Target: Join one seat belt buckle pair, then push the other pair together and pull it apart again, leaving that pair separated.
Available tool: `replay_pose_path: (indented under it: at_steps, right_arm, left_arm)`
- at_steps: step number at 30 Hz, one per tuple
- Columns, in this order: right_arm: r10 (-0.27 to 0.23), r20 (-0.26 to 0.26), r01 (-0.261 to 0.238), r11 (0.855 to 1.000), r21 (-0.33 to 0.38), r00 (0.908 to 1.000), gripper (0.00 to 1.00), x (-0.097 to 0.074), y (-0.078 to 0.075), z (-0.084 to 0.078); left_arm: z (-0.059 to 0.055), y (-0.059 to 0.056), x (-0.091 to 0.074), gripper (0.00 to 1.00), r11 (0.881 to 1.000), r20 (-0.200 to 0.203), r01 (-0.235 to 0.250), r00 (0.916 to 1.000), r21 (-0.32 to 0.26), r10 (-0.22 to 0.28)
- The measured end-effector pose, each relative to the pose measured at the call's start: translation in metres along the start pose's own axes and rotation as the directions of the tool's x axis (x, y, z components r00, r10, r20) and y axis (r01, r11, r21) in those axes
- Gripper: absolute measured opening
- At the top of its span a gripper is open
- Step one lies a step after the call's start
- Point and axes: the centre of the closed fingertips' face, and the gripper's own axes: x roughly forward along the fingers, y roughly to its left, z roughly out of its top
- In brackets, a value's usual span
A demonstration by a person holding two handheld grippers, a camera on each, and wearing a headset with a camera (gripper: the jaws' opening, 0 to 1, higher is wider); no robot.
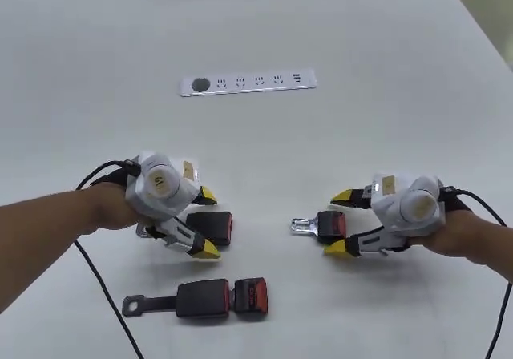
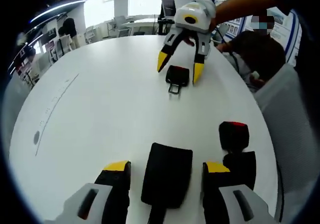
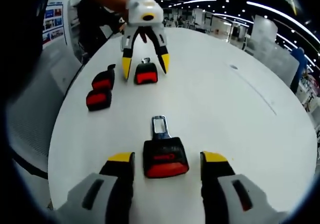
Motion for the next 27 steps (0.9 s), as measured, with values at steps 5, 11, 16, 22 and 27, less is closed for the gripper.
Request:
replay_pose_path:
  at_steps: [5,11,16,22,27]
  right_arm:
    - [-0.064,0.008,0.064,0.998,0.01,0.9979,0.79,-0.002,-0.006,0.005]
    - [-0.17,0.029,0.166,0.981,0.097,0.9851,0.8,-0.009,-0.015,0.012]
    - [-0.265,0.101,0.24,0.948,0.208,0.9589,0.82,-0.021,-0.018,0.029]
    - [-0.357,0.119,0.319,0.912,0.258,0.9263,0.88,-0.036,-0.015,0.04]
    - [-0.404,0.145,0.352,0.89,0.289,0.9033,0.91,-0.047,-0.006,0.05]
  left_arm:
    - [0.004,0.003,-0.01,0.75,0.998,0.037,-0.038,0.9985,-0.055,0.041]
    - [0.001,0.007,-0.028,0.9,0.97,0.056,-0.14,0.9865,-0.2,0.154]
    - [0.016,0.01,-0.052,0.97,0.917,0.179,-0.193,0.9466,-0.35,0.268]
    - [0.011,0.005,-0.079,1.0,0.867,0.216,-0.254,0.9031,-0.428,0.371]
    - [0.006,-0.009,-0.097,1.0,0.847,0.213,-0.279,0.8886,-0.452,0.406]
